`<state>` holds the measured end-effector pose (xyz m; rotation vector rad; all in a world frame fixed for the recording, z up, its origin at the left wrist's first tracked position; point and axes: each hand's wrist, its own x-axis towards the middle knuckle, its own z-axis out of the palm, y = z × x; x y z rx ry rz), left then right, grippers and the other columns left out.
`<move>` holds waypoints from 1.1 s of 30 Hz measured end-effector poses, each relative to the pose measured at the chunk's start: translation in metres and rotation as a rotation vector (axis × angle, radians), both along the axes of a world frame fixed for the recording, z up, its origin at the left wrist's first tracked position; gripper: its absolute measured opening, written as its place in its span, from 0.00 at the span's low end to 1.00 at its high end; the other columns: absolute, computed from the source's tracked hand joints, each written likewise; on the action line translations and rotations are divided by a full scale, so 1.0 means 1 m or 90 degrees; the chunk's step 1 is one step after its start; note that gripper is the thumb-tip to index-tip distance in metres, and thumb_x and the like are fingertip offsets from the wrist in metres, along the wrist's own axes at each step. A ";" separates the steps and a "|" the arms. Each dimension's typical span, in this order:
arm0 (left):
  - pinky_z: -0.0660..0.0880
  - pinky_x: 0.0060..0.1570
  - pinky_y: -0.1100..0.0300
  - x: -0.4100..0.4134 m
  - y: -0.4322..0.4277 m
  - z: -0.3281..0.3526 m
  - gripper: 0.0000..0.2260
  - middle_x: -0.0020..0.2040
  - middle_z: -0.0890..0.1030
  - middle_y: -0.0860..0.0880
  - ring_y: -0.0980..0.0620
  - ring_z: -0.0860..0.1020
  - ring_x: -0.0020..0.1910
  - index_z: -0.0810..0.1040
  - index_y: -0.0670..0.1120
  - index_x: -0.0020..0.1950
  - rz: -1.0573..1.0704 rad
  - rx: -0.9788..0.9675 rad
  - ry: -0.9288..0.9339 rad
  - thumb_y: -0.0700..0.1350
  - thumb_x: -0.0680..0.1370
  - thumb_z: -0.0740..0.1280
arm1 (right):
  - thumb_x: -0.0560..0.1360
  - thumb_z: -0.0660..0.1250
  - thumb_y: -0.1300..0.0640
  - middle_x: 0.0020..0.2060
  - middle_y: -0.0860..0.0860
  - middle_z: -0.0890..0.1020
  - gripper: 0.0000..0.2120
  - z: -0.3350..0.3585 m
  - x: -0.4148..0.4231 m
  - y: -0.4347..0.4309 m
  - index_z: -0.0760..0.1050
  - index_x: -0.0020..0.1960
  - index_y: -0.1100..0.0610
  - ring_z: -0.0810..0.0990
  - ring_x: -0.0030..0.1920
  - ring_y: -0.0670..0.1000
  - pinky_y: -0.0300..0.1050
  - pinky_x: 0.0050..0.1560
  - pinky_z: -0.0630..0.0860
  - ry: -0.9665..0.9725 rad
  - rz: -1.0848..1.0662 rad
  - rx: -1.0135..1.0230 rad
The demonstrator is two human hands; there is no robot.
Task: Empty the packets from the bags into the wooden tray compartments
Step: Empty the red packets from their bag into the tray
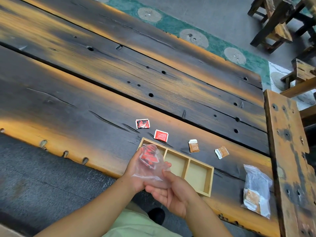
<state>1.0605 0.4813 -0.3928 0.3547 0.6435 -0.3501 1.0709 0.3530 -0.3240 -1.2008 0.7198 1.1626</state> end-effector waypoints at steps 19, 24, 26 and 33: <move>0.61 0.71 0.36 -0.005 -0.004 -0.010 0.34 0.58 0.78 0.32 0.32 0.76 0.60 0.73 0.40 0.66 0.027 -0.166 0.002 0.64 0.71 0.72 | 0.85 0.56 0.52 0.48 0.66 0.86 0.18 0.026 -0.011 -0.013 0.77 0.57 0.66 0.87 0.33 0.55 0.41 0.26 0.81 -0.026 -0.015 0.034; 0.65 0.68 0.38 0.000 -0.007 -0.004 0.28 0.53 0.77 0.33 0.33 0.80 0.51 0.73 0.45 0.59 0.055 -0.178 0.004 0.68 0.74 0.64 | 0.85 0.57 0.53 0.47 0.66 0.86 0.17 0.030 -0.012 -0.009 0.75 0.58 0.67 0.87 0.33 0.56 0.42 0.27 0.82 -0.050 -0.021 0.024; 0.73 0.58 0.42 0.000 -0.006 0.004 0.33 0.61 0.71 0.32 0.34 0.78 0.54 0.71 0.44 0.63 0.020 -0.167 -0.040 0.70 0.74 0.63 | 0.84 0.58 0.54 0.46 0.66 0.86 0.16 0.034 -0.012 -0.009 0.75 0.58 0.67 0.87 0.32 0.56 0.41 0.26 0.81 -0.059 -0.031 0.033; 0.76 0.52 0.45 0.005 -0.005 0.013 0.34 0.59 0.74 0.36 0.38 0.78 0.53 0.67 0.45 0.71 0.022 -0.101 -0.028 0.66 0.74 0.63 | 0.84 0.58 0.55 0.46 0.67 0.86 0.16 0.049 -0.012 -0.012 0.75 0.59 0.69 0.86 0.30 0.55 0.41 0.25 0.81 -0.074 -0.036 0.071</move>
